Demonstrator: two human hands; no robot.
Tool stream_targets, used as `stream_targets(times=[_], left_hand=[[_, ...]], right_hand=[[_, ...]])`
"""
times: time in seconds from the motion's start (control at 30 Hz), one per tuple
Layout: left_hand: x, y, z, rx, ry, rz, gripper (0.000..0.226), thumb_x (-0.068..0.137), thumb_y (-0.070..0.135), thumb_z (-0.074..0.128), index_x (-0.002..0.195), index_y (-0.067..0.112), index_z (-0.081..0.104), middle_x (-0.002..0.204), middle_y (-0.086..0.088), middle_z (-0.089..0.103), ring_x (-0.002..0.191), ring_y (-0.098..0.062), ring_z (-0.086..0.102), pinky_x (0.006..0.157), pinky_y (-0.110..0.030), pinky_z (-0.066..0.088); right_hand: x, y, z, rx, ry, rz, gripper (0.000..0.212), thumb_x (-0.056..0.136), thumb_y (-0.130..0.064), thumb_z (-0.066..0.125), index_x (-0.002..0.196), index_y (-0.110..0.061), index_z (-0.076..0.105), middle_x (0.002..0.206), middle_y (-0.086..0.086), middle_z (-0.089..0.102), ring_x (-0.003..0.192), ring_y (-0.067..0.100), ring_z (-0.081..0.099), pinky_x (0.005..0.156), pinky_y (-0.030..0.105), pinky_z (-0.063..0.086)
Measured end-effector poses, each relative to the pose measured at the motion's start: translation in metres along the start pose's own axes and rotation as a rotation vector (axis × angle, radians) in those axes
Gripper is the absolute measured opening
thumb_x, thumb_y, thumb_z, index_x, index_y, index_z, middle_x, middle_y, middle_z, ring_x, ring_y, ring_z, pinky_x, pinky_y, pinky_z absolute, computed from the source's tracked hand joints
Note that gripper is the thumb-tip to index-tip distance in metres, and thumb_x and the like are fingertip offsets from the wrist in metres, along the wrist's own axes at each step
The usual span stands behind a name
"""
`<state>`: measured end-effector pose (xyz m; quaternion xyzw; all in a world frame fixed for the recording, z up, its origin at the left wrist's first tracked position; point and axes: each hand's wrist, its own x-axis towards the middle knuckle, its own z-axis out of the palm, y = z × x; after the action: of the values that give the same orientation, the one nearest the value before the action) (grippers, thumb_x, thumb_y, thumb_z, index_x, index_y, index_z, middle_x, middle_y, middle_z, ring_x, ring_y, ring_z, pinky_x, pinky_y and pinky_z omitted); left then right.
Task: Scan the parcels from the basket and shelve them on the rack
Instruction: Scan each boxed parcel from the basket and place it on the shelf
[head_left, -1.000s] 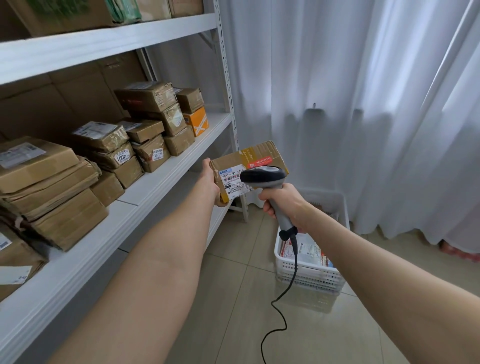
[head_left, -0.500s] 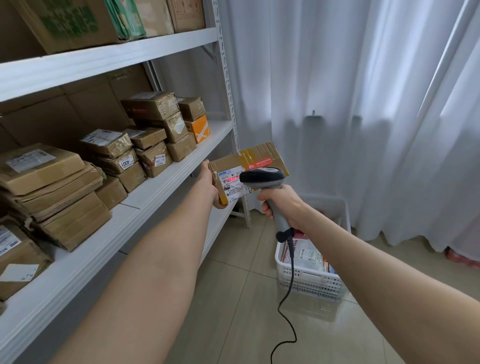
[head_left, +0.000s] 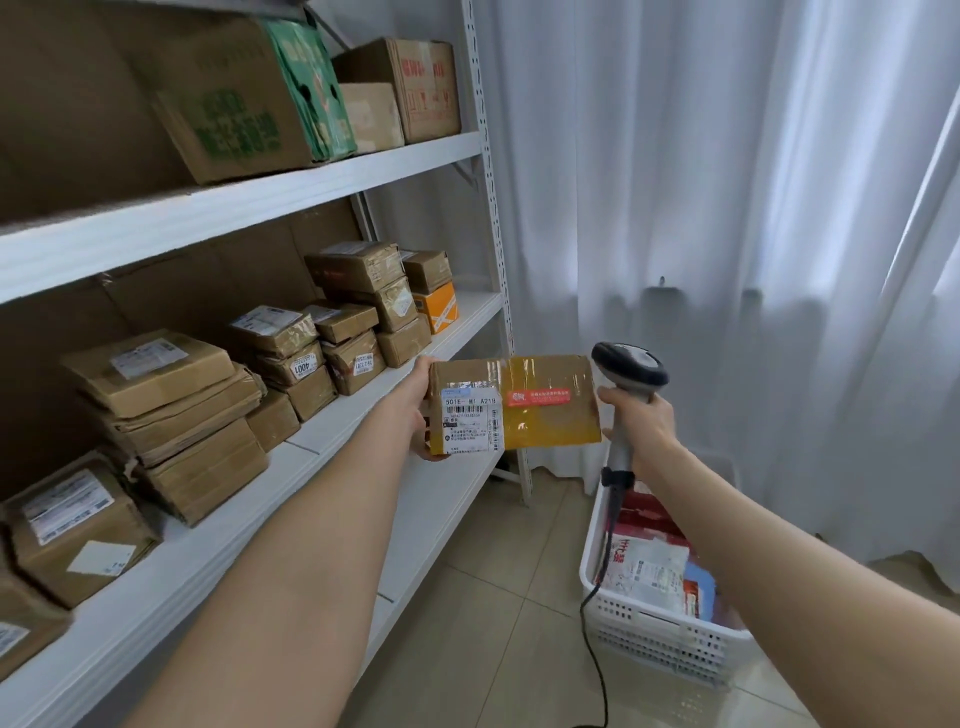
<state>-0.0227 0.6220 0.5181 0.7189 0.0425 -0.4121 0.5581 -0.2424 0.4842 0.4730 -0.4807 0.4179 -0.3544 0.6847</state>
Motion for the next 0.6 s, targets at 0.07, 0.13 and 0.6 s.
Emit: stream_targets(times=[0.07, 0.13, 0.6], left_hand=[[-0.009, 0.009, -0.009, 0.054, 0.042, 0.041, 0.063, 0.07, 0.072, 0.057, 0.086, 0.011, 0.062, 0.094, -0.017, 0.069, 0.085, -0.034, 0.063, 0.072, -0.044, 0.053], [-0.018, 0.016, -0.018, 0.089, 0.053, 0.094, 0.058, 0.066, 0.067, 0.061, 0.089, 0.013, 0.061, 0.094, -0.014, 0.069, 0.088, -0.033, 0.062, 0.067, -0.044, 0.054], [-0.032, 0.034, -0.023, 0.446, 0.05, 0.312, 0.076, 0.071, 0.08, 0.048, 0.124, 0.025, 0.047, 0.115, -0.008, 0.057, 0.112, -0.032, 0.048, 0.103, -0.063, 0.027]], right_hand=[[0.005, -0.004, -0.001, 0.024, -0.017, 0.061, 0.04, 0.083, -0.022, 0.073, 0.119, -0.01, 0.059, 0.101, 0.006, 0.063, 0.098, 0.028, 0.059, 0.093, 0.045, 0.05], [0.006, -0.007, 0.001, 0.107, -0.084, 0.128, 0.045, 0.083, -0.028, 0.074, 0.121, -0.011, 0.057, 0.097, 0.007, 0.062, 0.088, 0.025, 0.059, 0.078, 0.041, 0.052], [0.013, 0.004, 0.043, 0.262, -0.15, 0.289, 0.041, 0.081, -0.006, 0.074, 0.118, -0.009, 0.056, 0.091, 0.013, 0.068, 0.072, 0.028, 0.068, 0.05, 0.036, 0.054]])
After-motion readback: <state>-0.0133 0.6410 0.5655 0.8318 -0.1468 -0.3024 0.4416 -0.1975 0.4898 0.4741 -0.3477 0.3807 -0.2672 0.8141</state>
